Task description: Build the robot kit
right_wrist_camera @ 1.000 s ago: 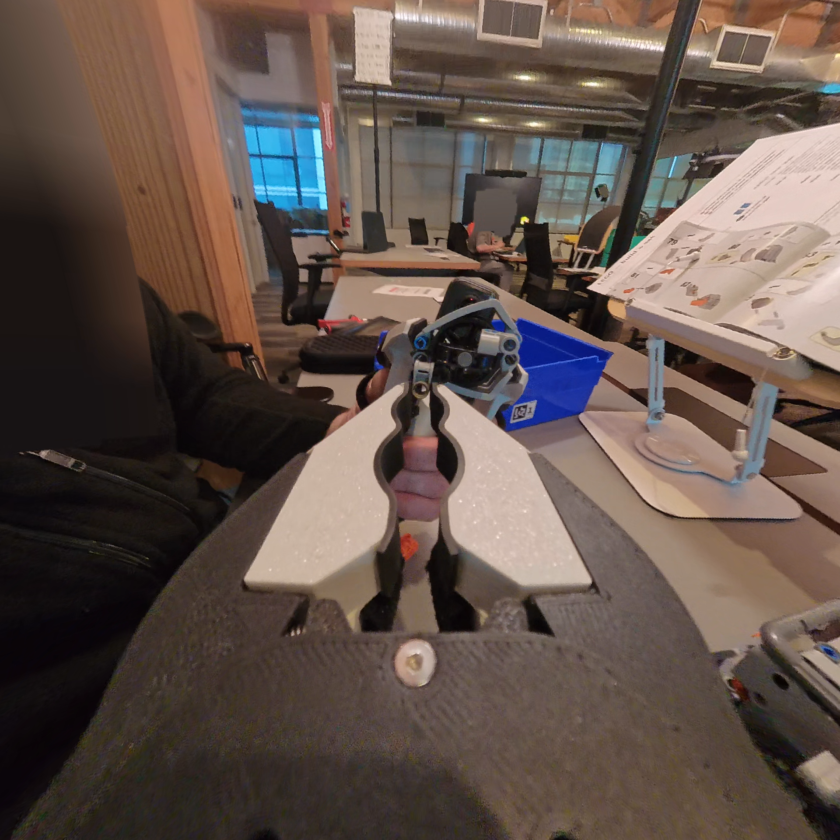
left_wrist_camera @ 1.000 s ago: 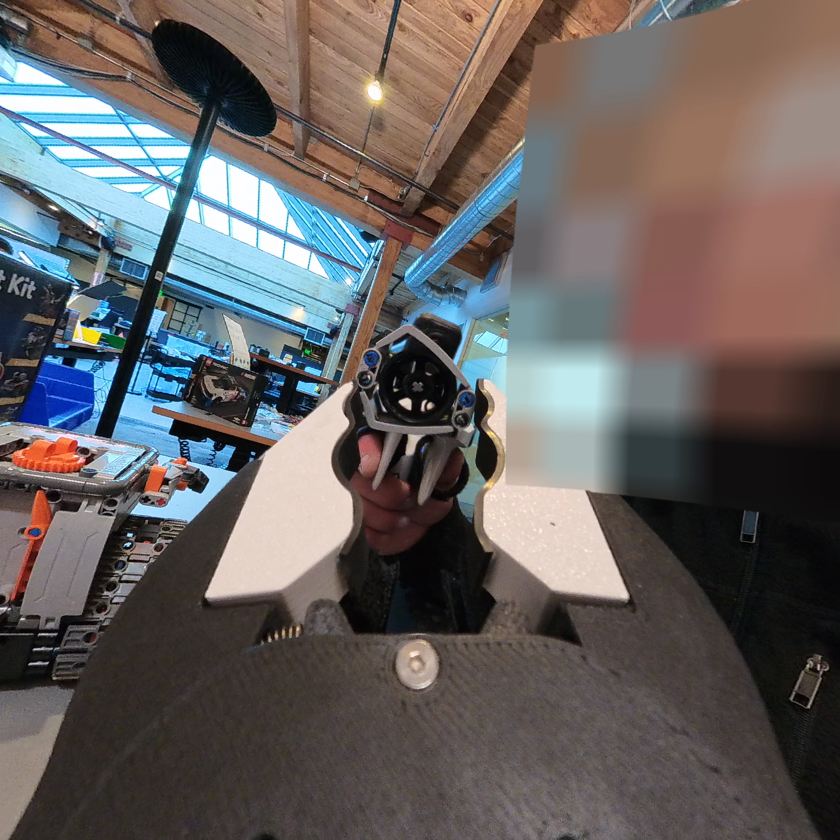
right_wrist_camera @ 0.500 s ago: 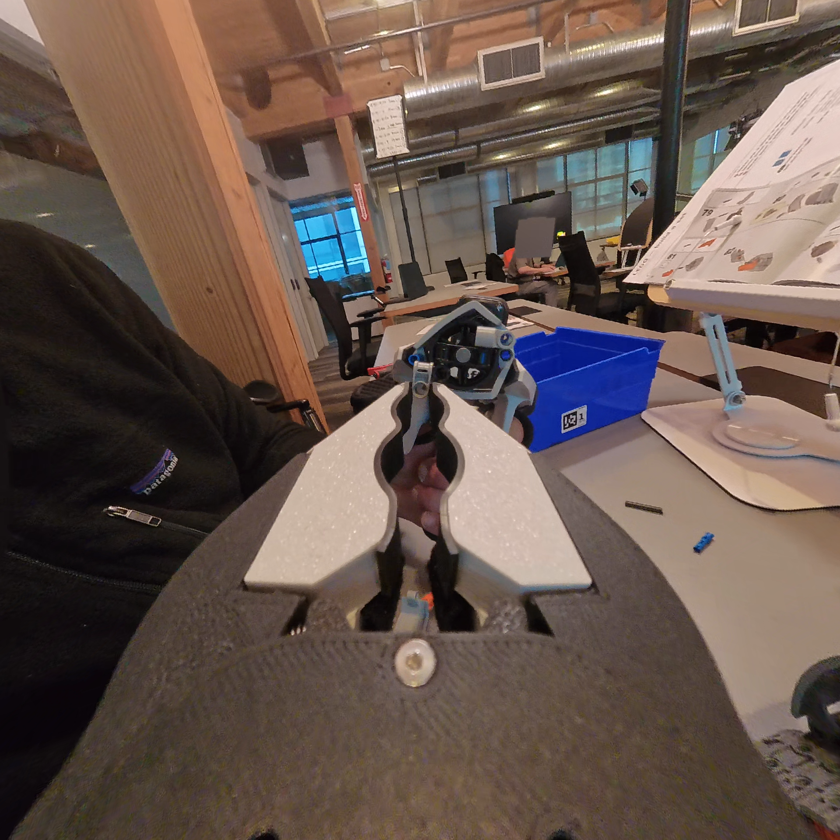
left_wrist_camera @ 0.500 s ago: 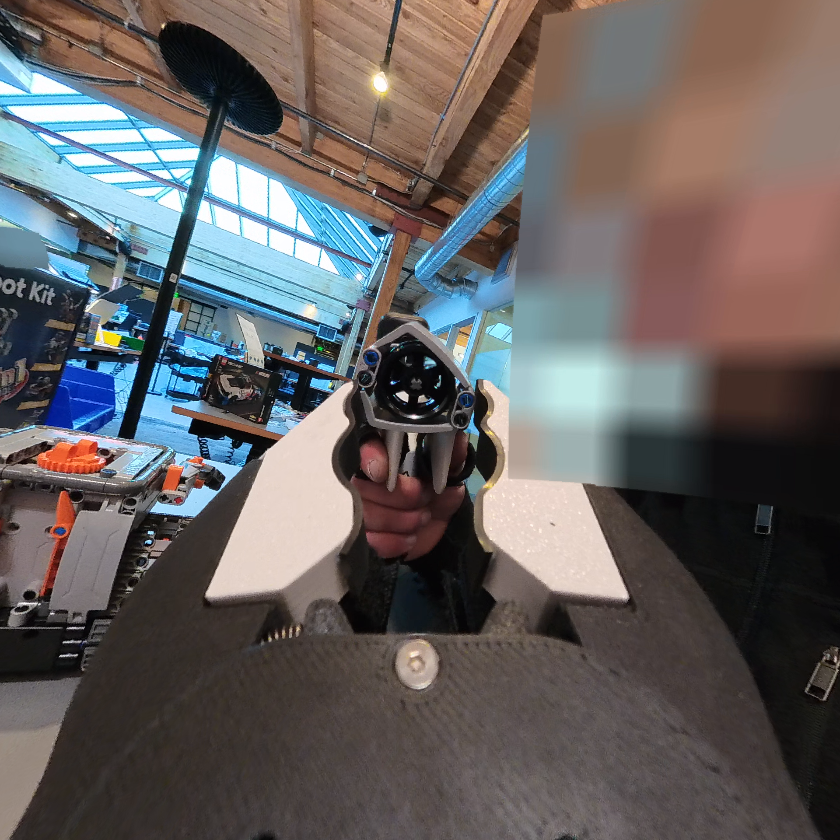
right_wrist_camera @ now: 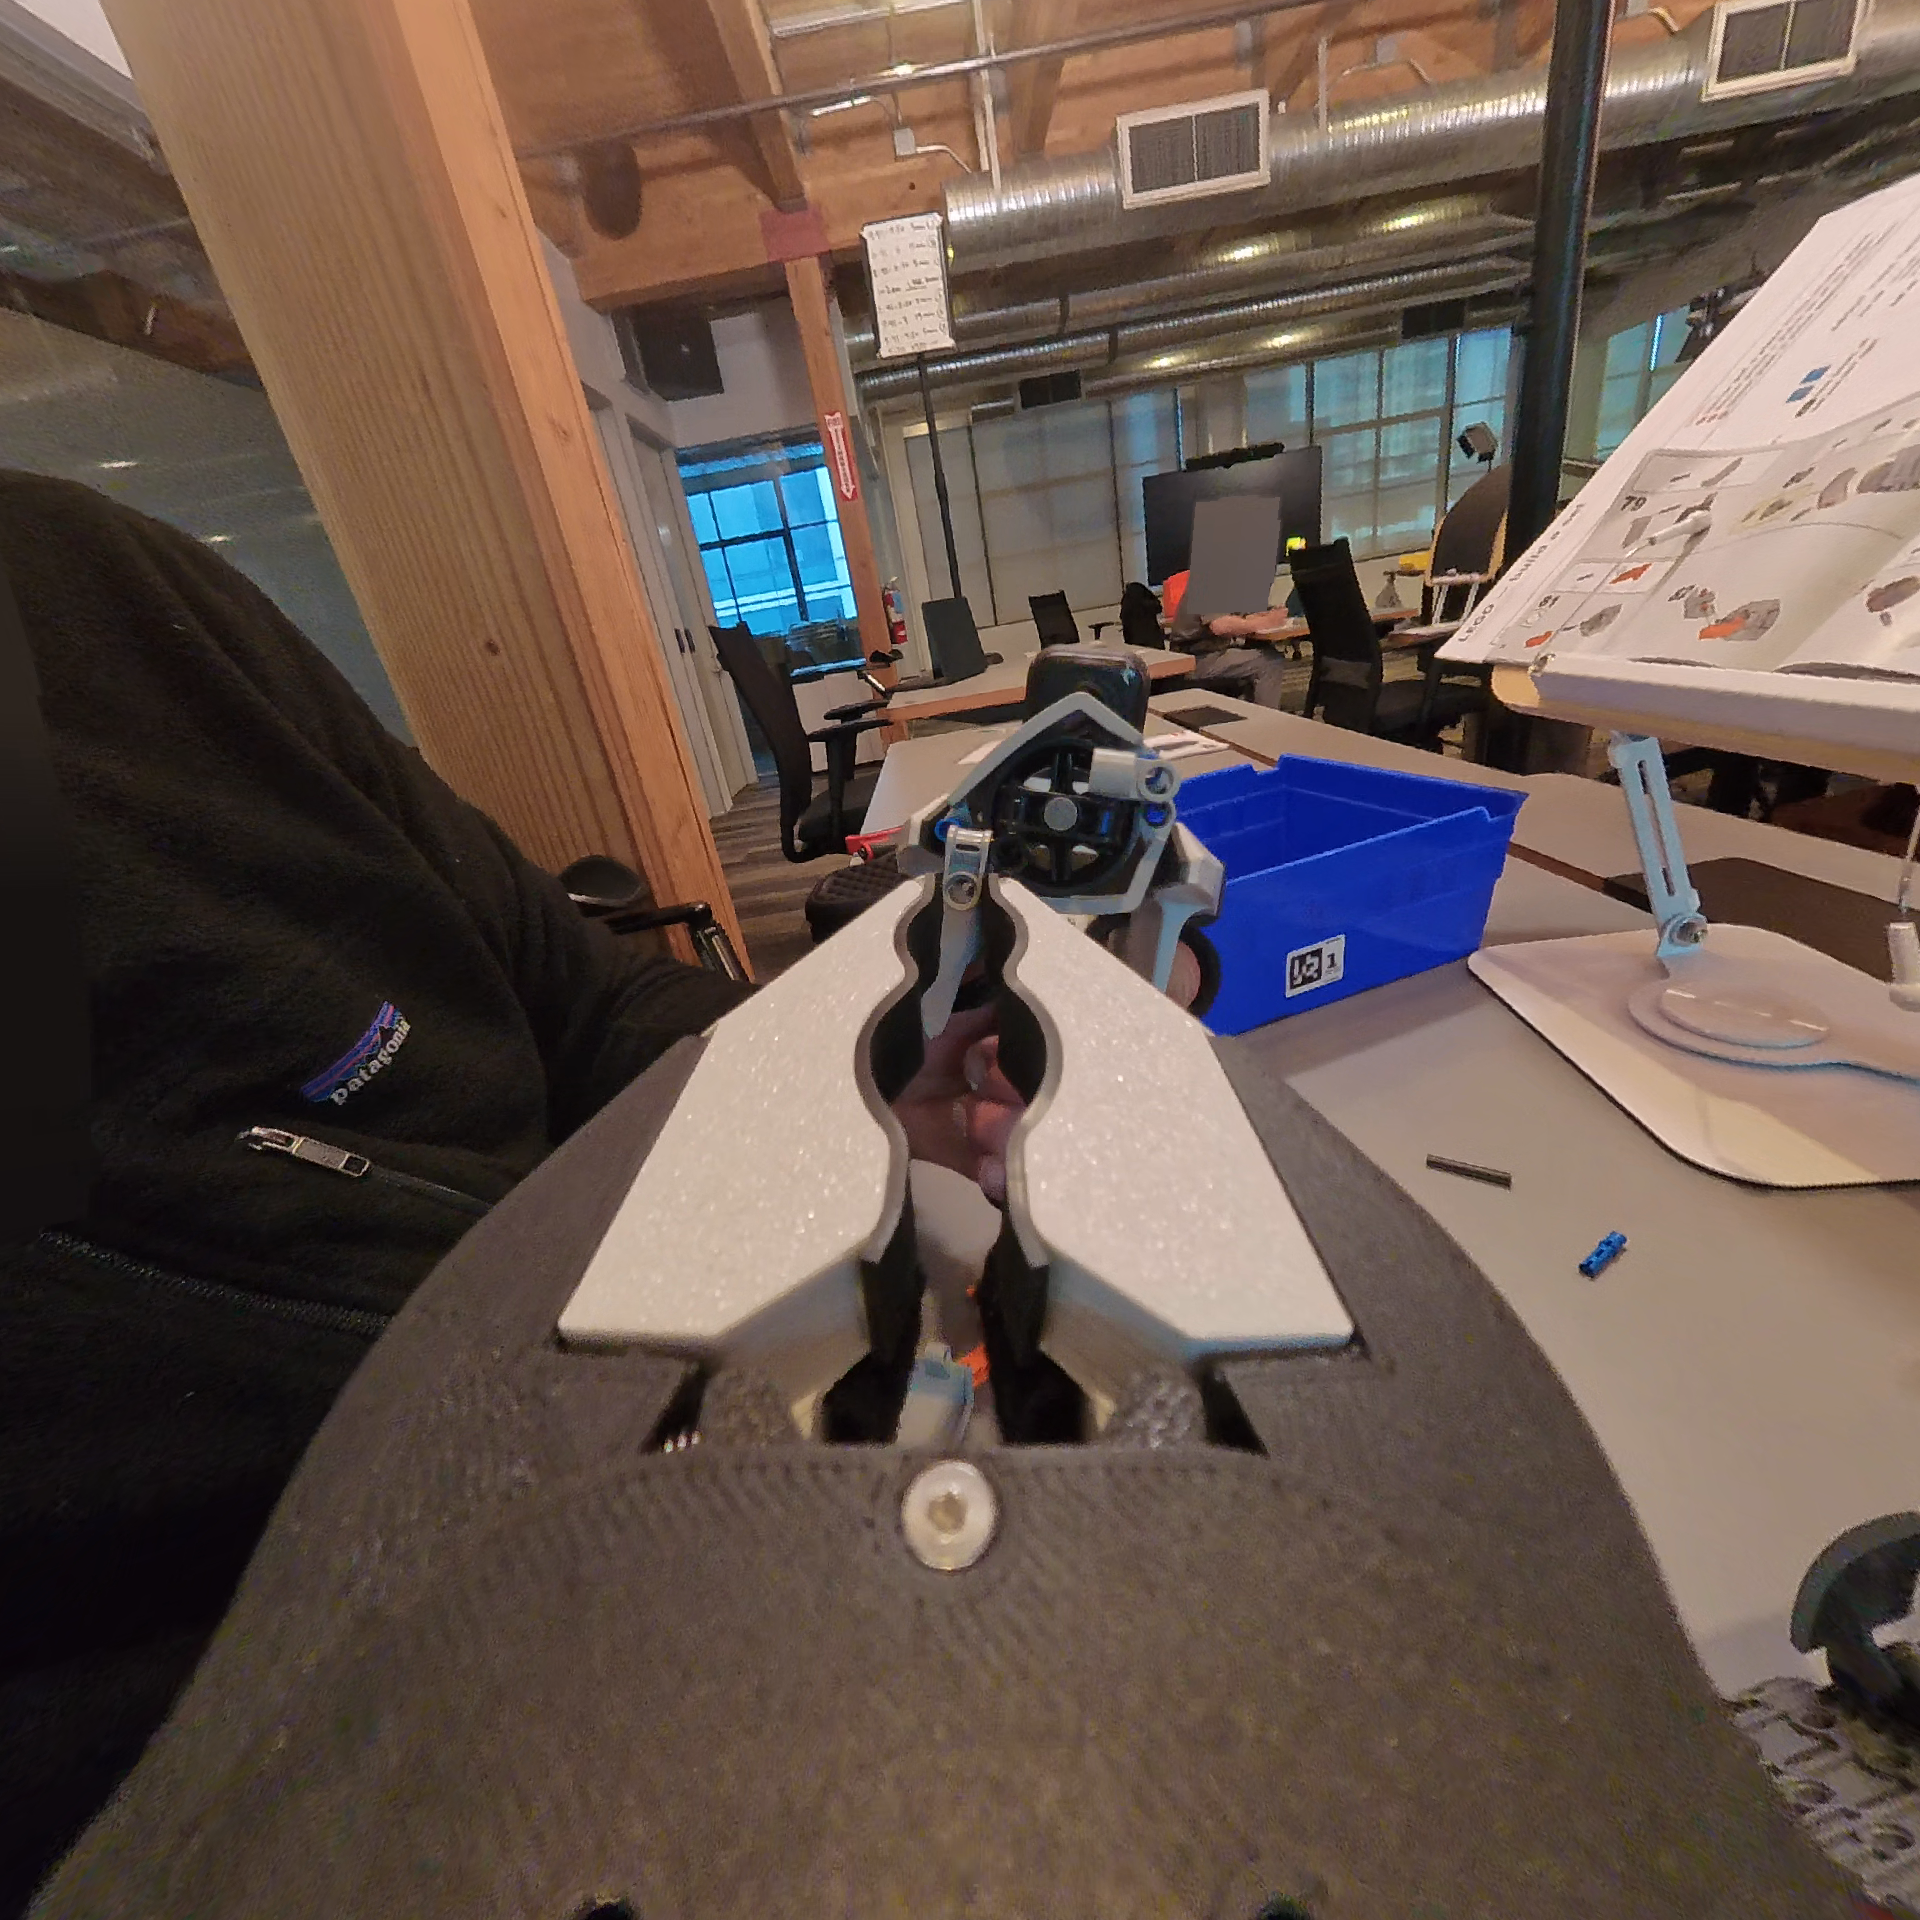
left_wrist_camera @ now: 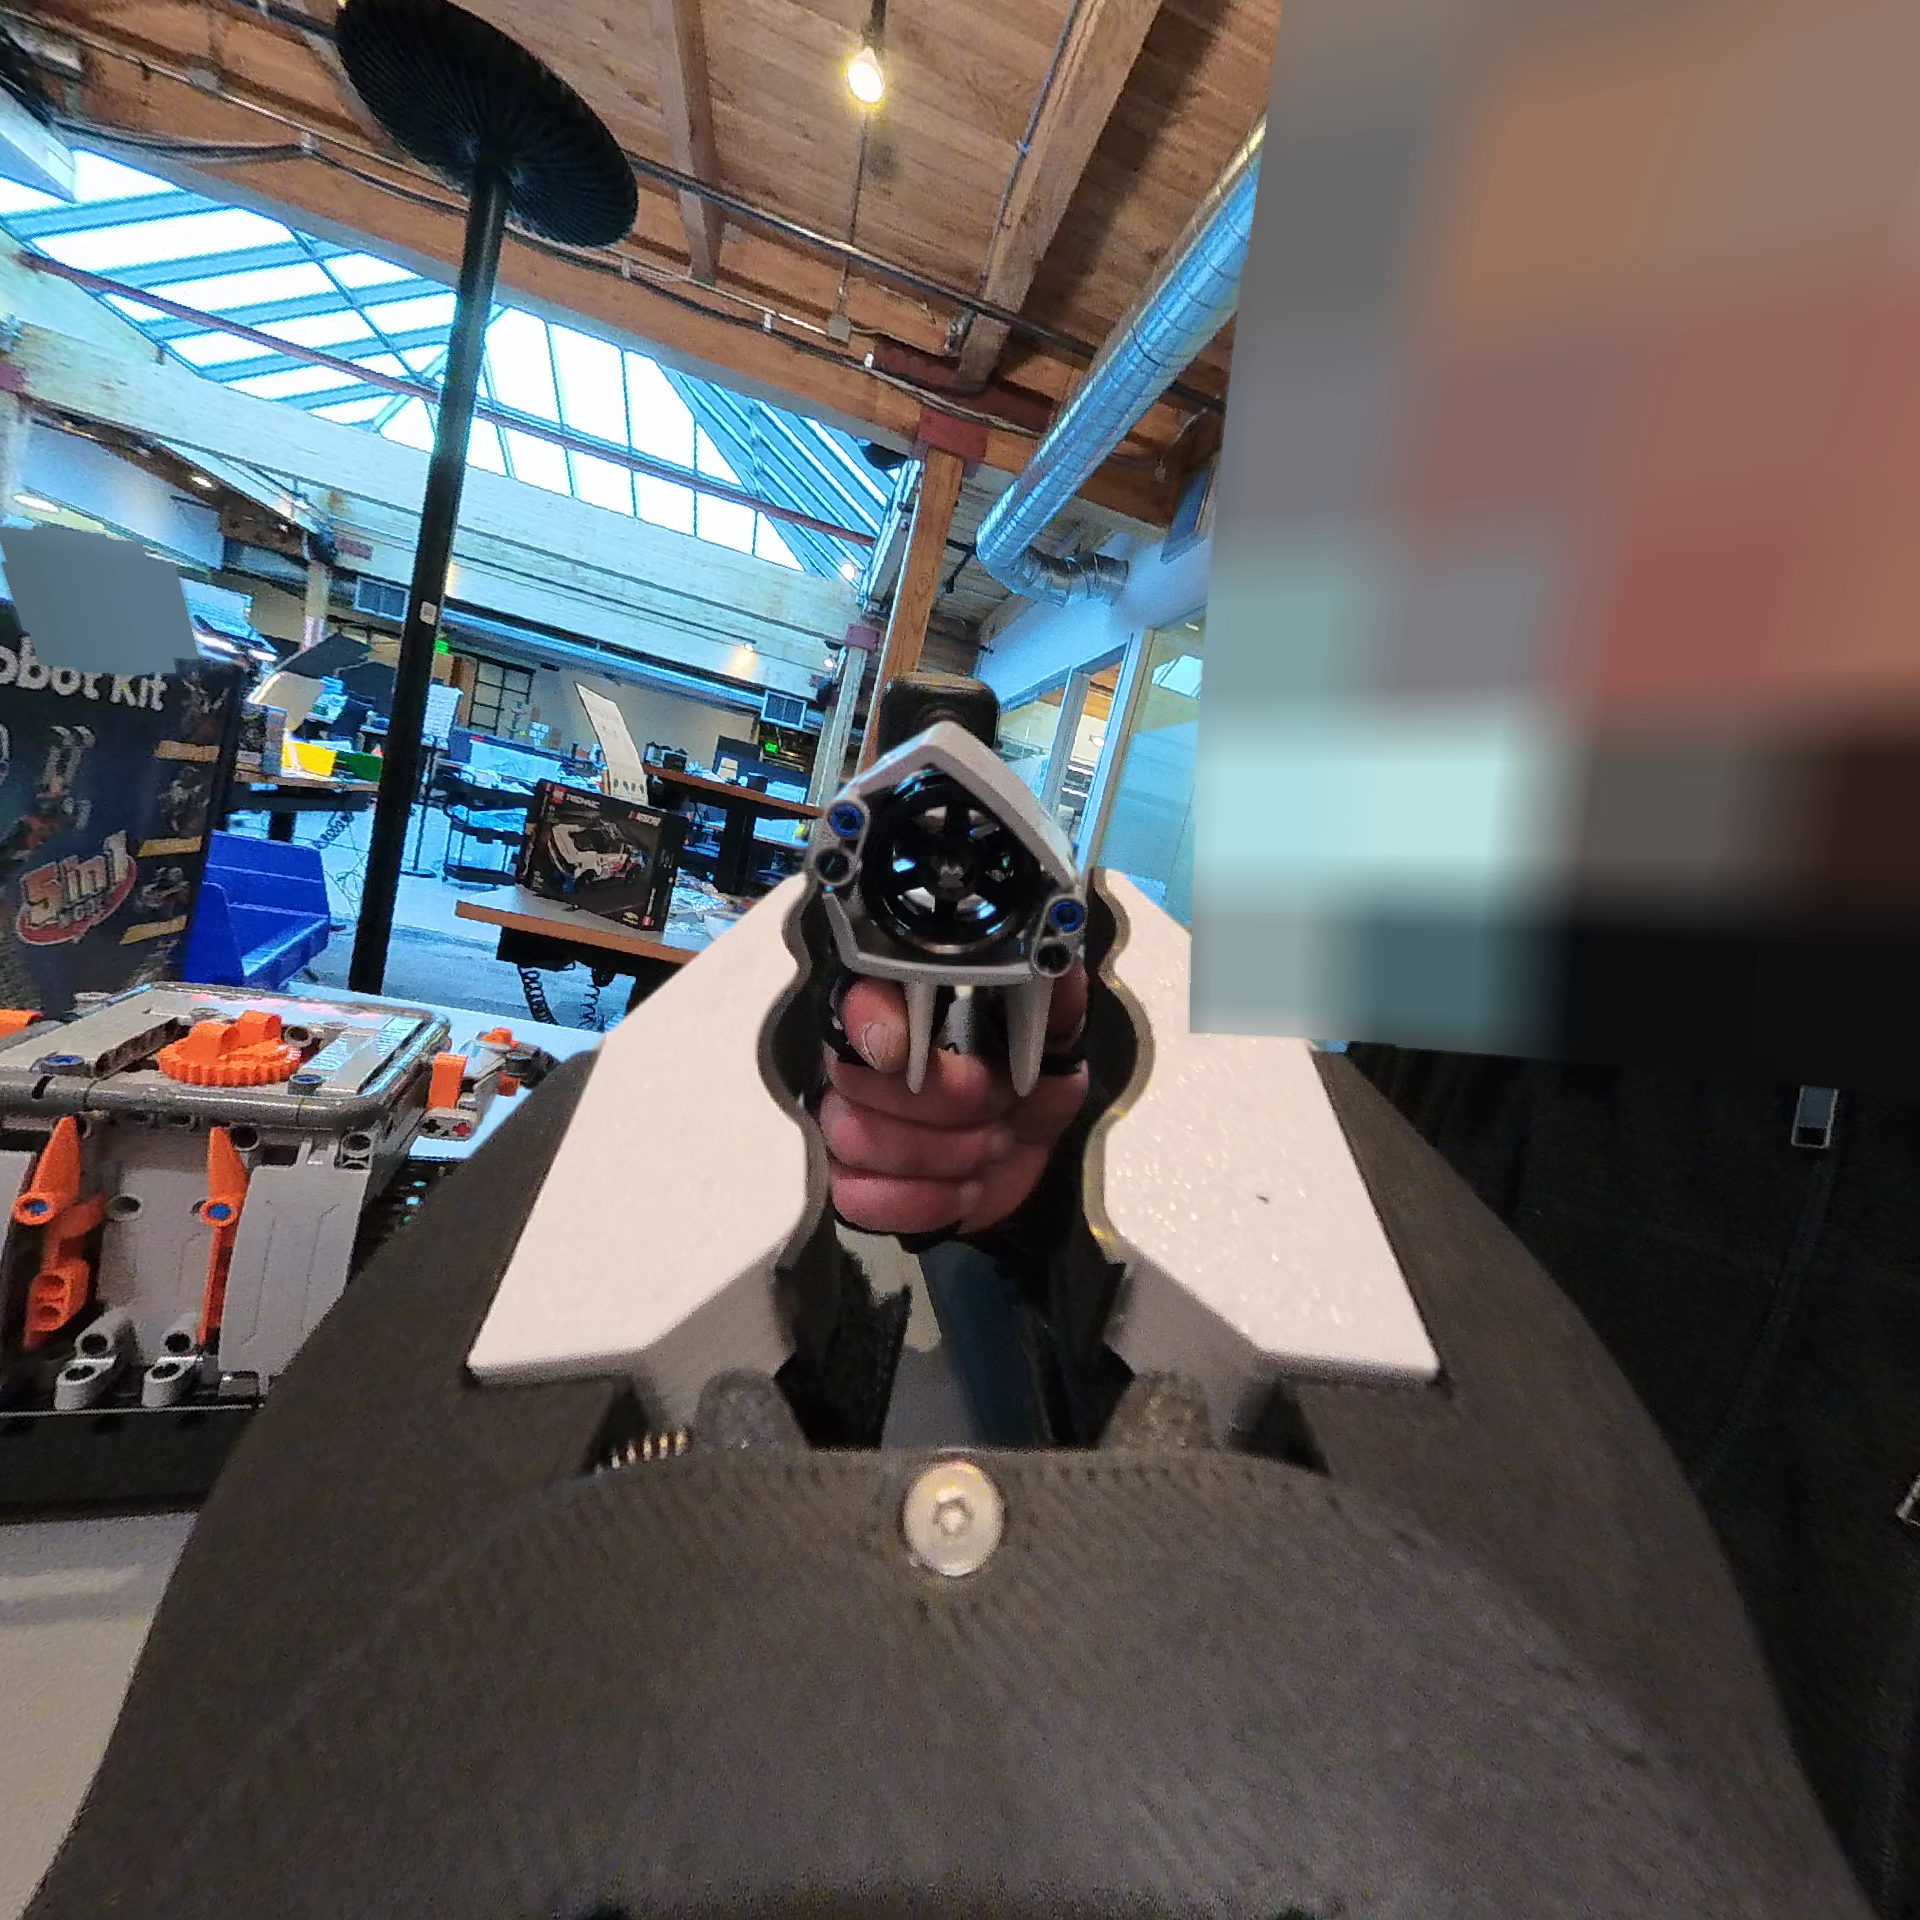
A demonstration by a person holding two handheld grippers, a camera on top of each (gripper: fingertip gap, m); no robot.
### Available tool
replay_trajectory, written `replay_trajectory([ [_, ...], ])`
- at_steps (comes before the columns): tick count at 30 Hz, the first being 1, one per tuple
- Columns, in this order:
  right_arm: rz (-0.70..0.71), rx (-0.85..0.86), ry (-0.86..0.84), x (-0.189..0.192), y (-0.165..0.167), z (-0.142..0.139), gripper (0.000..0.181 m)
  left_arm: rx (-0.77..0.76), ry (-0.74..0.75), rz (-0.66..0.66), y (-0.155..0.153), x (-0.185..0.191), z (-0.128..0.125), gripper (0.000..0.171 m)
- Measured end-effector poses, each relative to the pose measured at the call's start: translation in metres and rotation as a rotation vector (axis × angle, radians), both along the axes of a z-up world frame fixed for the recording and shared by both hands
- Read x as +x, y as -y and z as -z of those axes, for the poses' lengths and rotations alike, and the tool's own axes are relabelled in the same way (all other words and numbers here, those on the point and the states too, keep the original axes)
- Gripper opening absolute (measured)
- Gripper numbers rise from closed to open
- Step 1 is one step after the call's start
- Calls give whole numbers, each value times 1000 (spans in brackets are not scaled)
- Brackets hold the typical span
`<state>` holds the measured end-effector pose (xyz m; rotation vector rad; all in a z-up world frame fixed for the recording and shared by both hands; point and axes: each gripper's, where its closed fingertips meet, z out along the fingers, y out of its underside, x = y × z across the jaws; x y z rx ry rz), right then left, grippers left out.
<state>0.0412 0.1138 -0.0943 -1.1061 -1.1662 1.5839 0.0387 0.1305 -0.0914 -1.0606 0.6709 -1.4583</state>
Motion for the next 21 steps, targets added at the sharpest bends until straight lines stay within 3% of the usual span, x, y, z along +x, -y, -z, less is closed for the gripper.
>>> replay_trajectory([
  [6, -14, -4, -11, -1, 4, -1, 4, 21, -8, -7, 2, 0, -1, 46],
  [21, -40, -127, -44, -2, -1, -2, 5, 148, -161, -170, -4, 0, 5, 45],
])
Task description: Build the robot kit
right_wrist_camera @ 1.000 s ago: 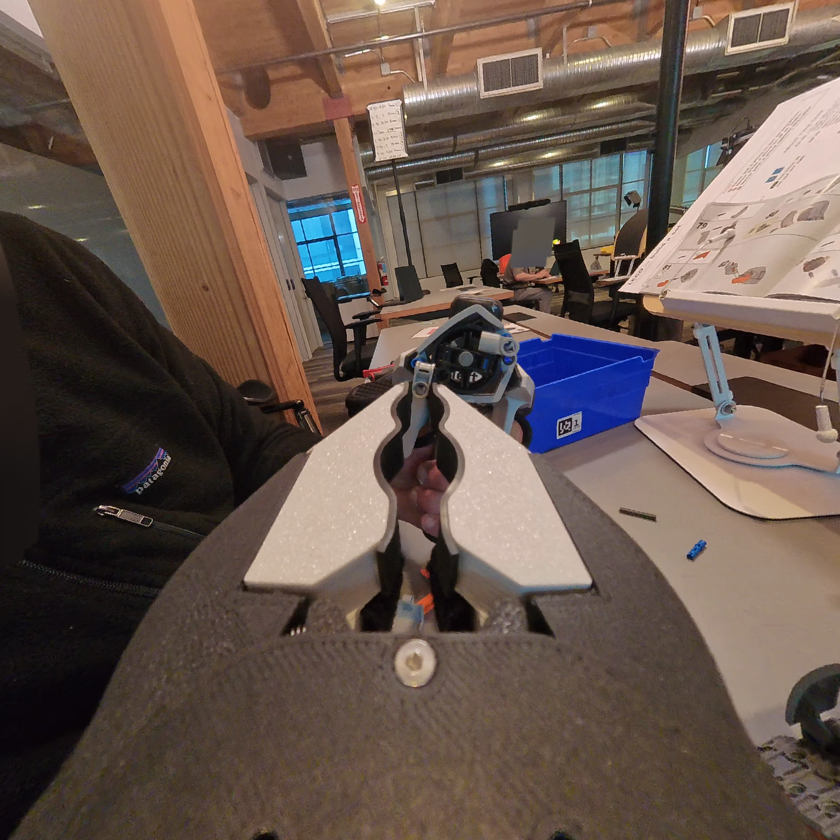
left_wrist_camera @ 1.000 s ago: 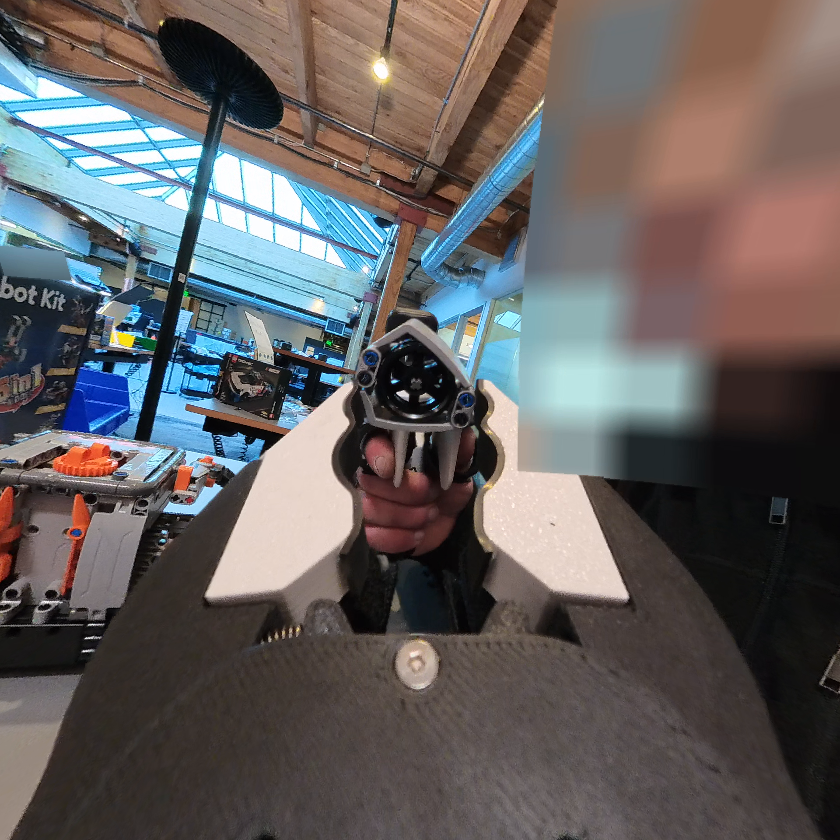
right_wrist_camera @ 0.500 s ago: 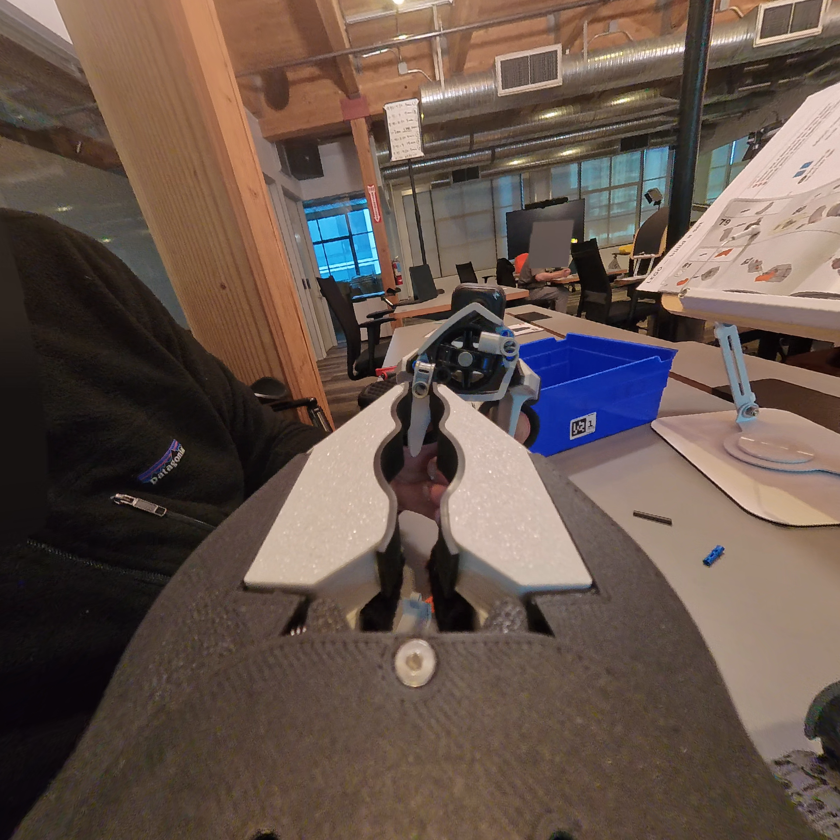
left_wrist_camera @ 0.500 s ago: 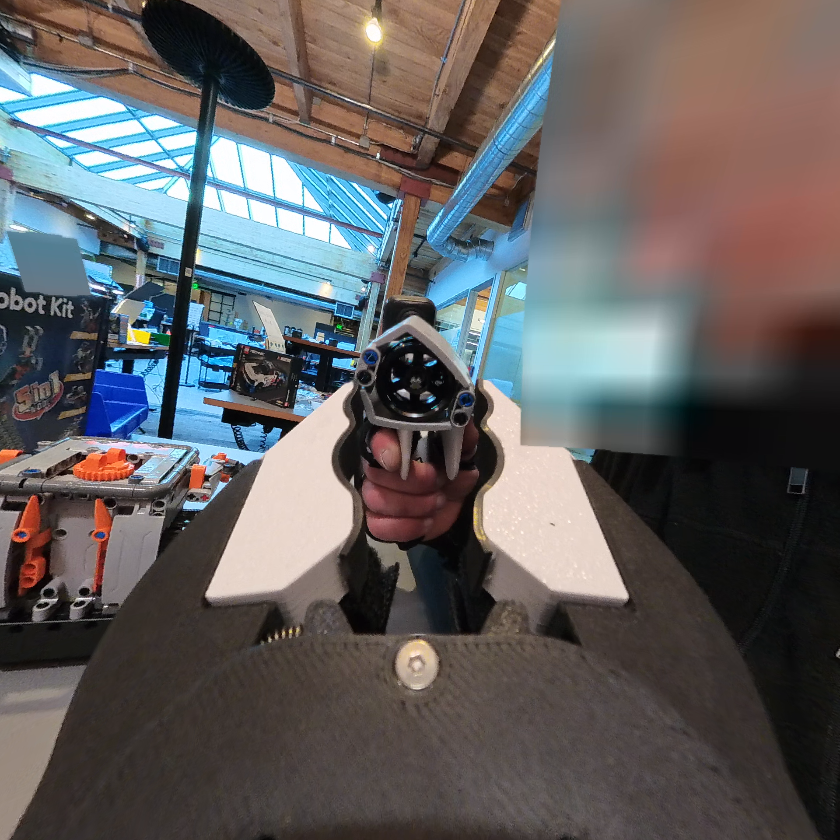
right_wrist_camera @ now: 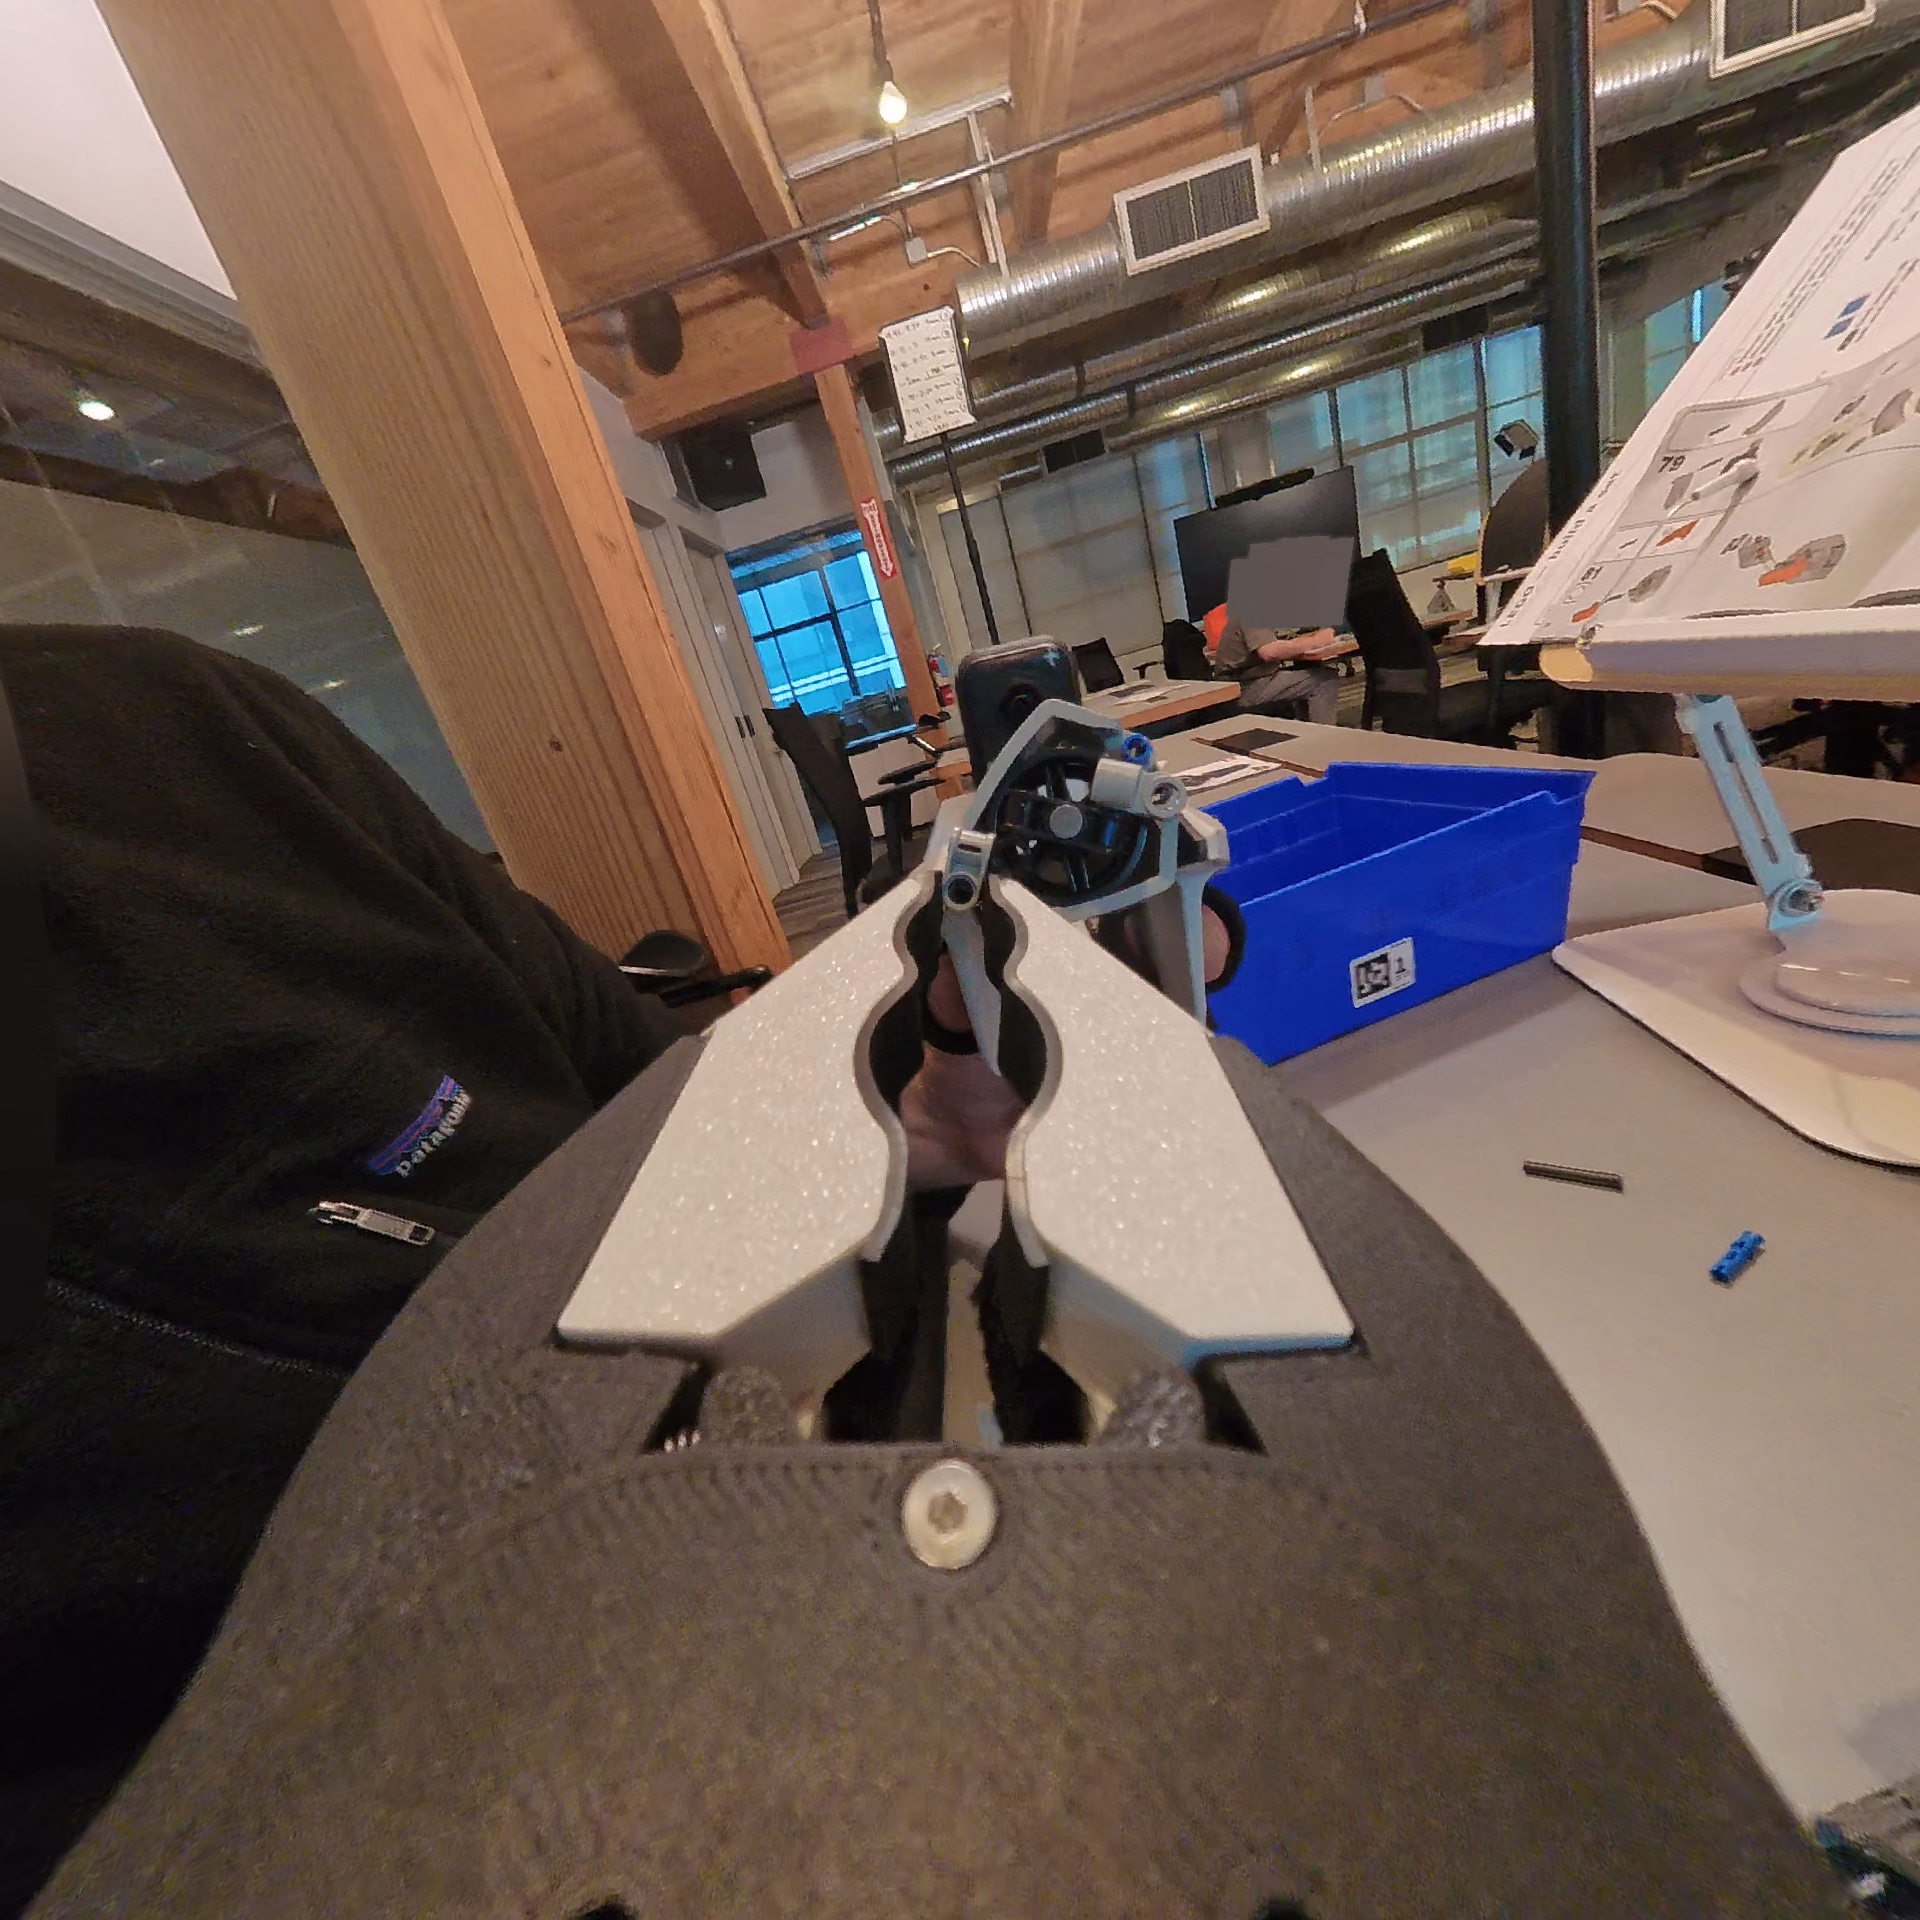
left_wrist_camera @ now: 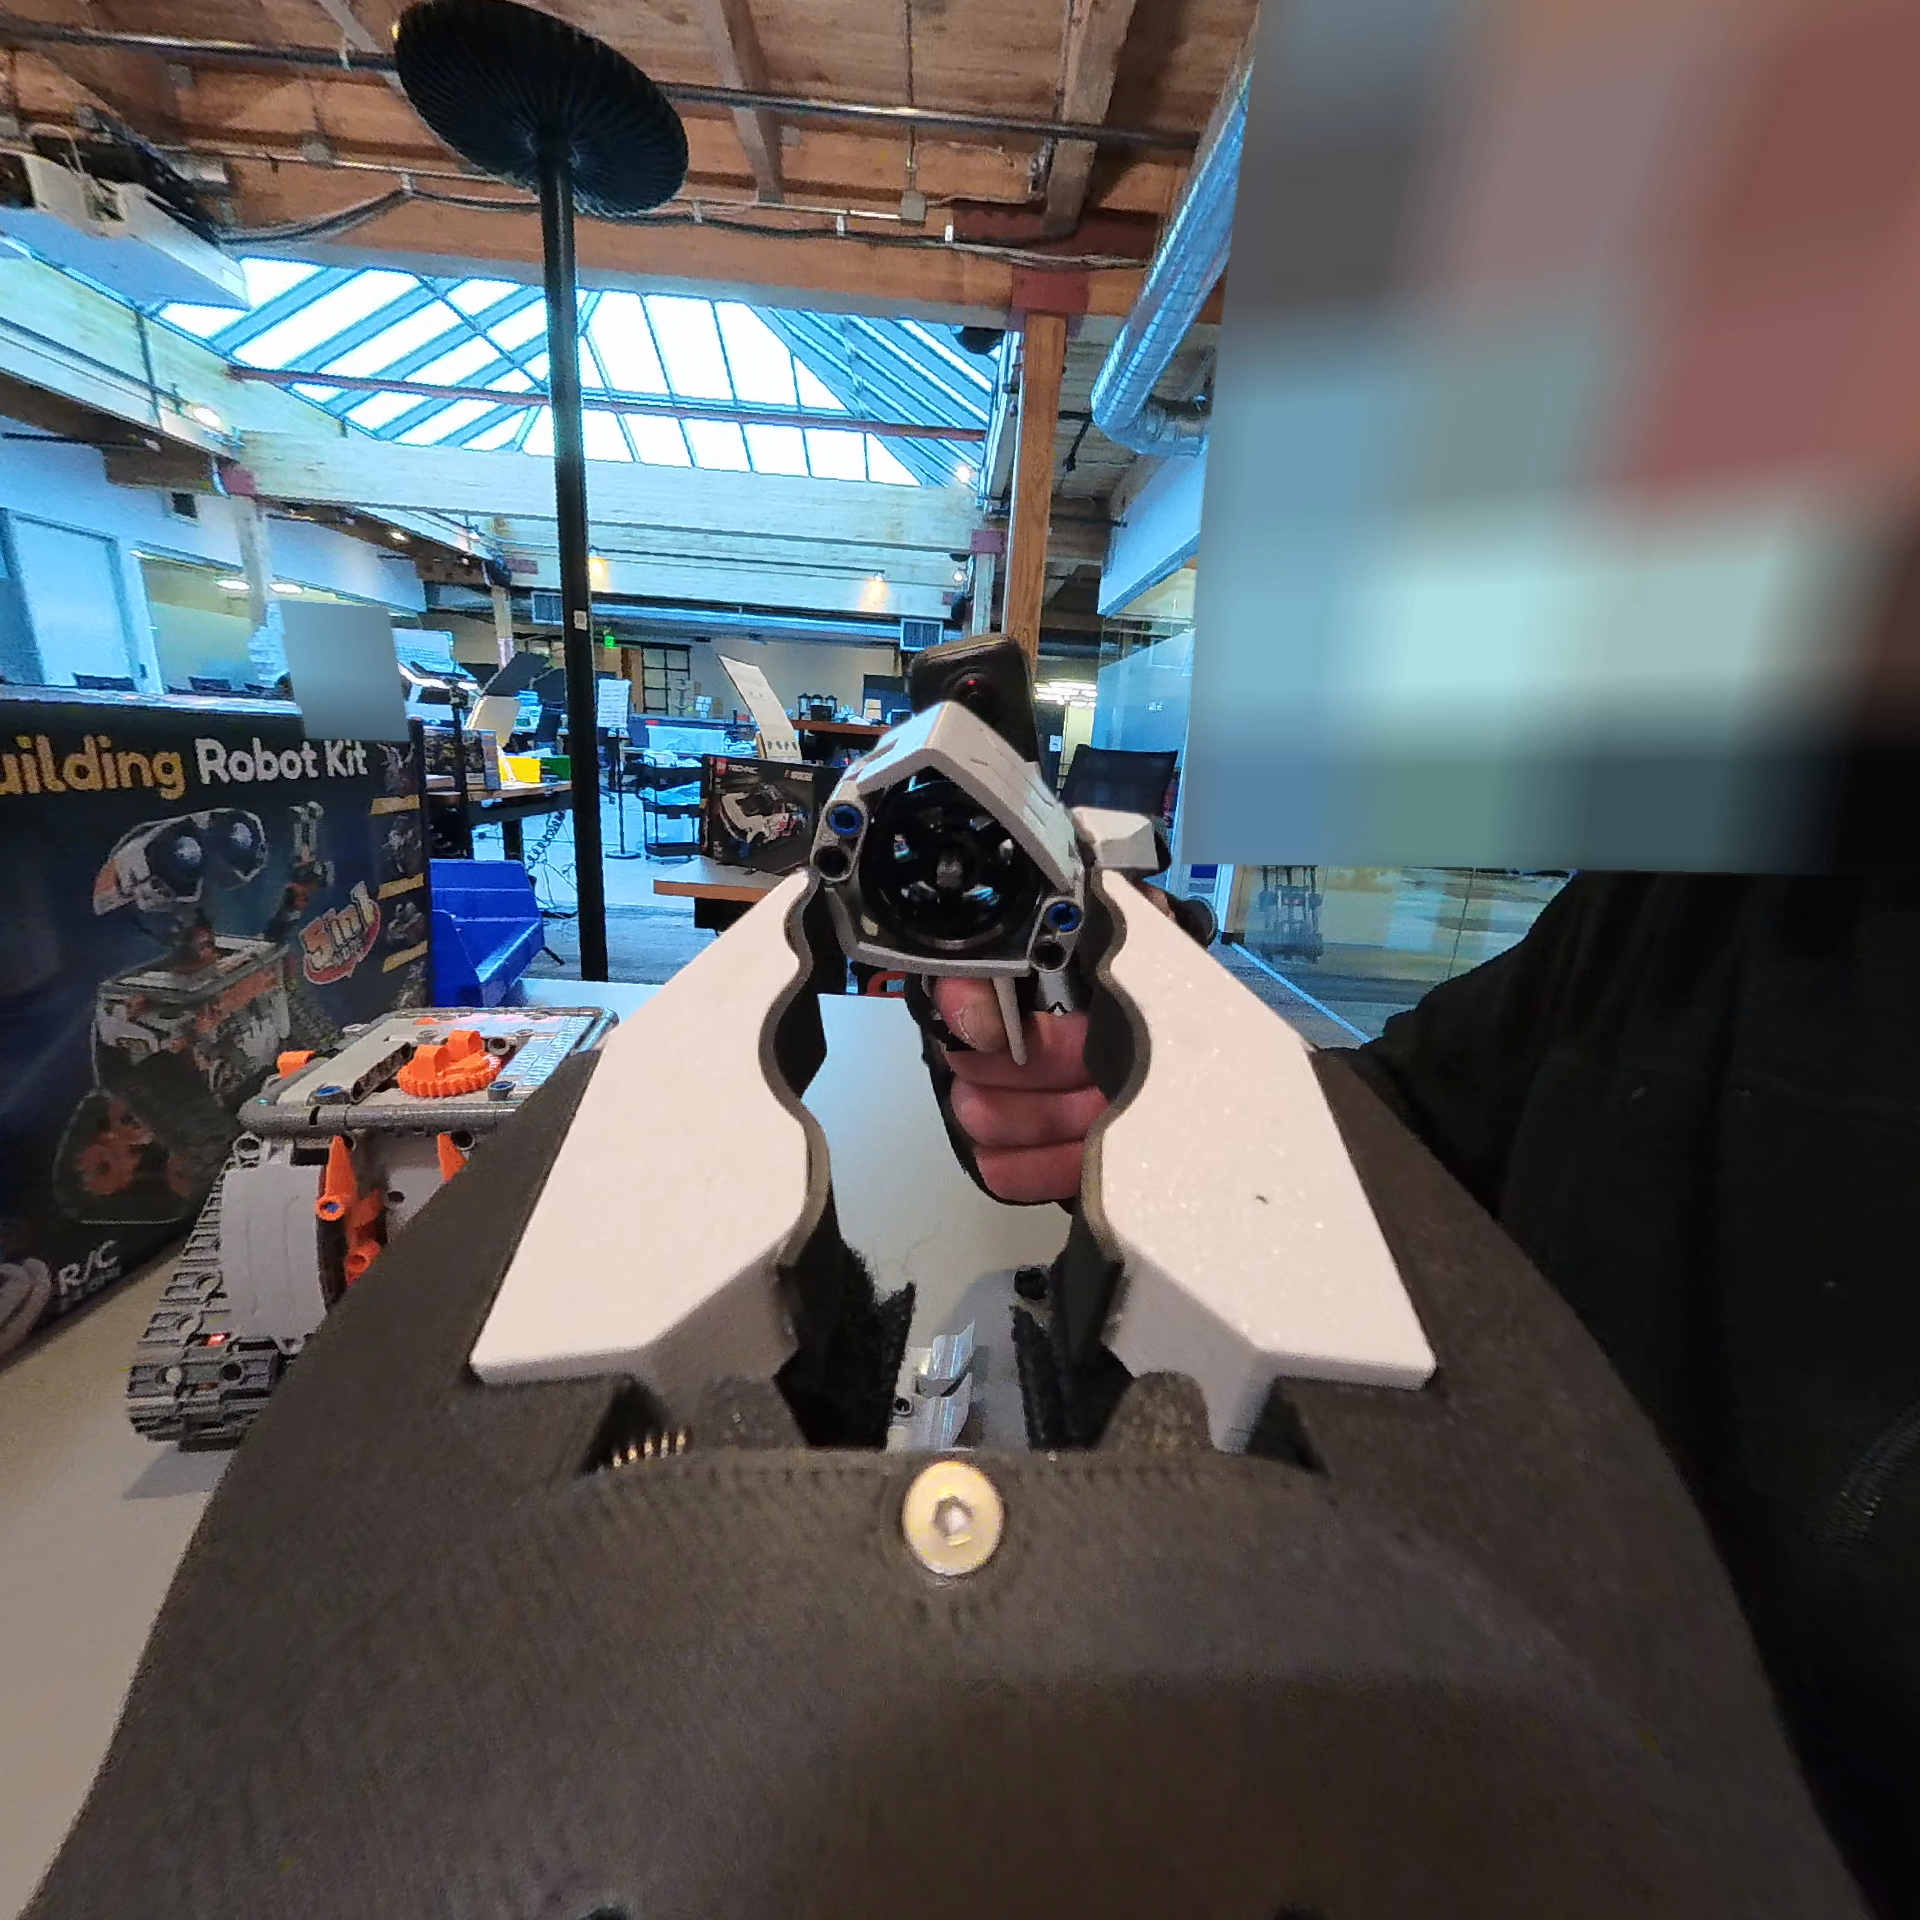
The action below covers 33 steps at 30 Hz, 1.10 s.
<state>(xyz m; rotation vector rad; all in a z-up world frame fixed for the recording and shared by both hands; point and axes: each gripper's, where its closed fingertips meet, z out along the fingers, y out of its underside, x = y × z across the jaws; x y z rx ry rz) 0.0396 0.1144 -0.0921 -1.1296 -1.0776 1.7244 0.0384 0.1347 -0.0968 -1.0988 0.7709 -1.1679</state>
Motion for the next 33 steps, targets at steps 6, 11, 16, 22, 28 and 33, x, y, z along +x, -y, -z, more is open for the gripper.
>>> replay_trajectory([
  [6, 35, 99, 21, 0, 4, 1, 4, 11, 6, 16, 4, 0, -3, 46],
  [11, 18, 144, 79, 1, 3, 8, 5, 21, -7, 17, 7, 0, -4, 46],
  [16, 55, 242, 151, 3, 0, 17, 5, -3, 4, 54, 9, 2, -3, 46],
  [22, 73, 269, 171, 4, -3, 18, 5, -13, 10, 63, 9, 3, -2, 46],
  [28, 80, 265, 173, 7, -5, 17, 13, -4, -4, 57, 10, 4, -1, 46],
  [33, 141, 253, 133, 10, -13, 8, 28, -6, -11, 55, 9, 5, 0, 46],
])
